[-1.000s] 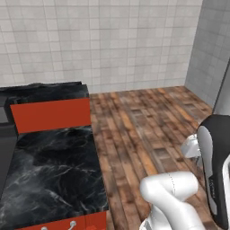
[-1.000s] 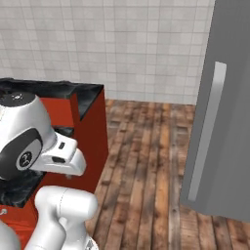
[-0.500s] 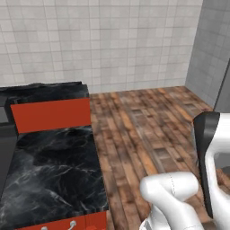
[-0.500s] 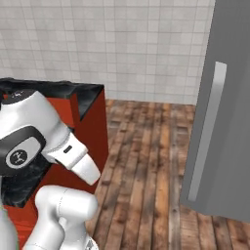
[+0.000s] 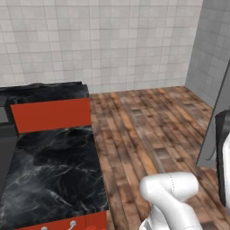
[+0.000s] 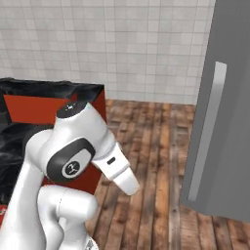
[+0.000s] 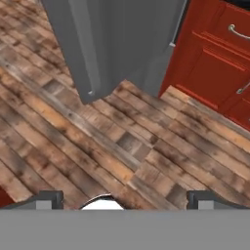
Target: Retrieve the bottle and the shaker from the cabinet and place them next to the mixing bowl on the counter. Then add garlic from the fridge to the mixing bowl.
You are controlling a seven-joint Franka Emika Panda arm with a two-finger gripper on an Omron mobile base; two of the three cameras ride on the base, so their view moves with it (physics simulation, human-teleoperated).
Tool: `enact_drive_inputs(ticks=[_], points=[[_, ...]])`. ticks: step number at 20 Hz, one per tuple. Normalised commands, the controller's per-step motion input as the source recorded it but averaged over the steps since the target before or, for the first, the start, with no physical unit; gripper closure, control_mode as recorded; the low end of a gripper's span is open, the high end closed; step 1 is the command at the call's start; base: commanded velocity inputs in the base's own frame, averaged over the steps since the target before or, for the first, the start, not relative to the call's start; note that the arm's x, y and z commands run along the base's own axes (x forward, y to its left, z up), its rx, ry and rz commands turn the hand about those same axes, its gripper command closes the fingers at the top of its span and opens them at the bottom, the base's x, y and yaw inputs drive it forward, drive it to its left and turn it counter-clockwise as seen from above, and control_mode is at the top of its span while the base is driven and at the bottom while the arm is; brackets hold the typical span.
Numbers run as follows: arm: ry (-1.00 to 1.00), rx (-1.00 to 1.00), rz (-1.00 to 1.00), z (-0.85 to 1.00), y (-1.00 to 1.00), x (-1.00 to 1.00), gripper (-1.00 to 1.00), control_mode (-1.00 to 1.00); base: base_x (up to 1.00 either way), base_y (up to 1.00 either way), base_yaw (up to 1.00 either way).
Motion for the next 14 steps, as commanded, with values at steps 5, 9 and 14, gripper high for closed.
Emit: enact_drive_inputs(ticks=[5, 9, 14], points=[[-0.11, 0.04, 0.01, 0.10, -0.73, 0.65, -1.00, -1.00, 0.00, 0.00, 0.00], [-0.19, 0.07, 0.10, 0.00, -0.54, 0.55, -1.00, -1.00, 0.00, 0.00, 0.00], [-0.22, 0.02, 0.12, 0.00, -0.63, 0.61, -1.00, -1.00, 0.00, 0.00, 0.00]])
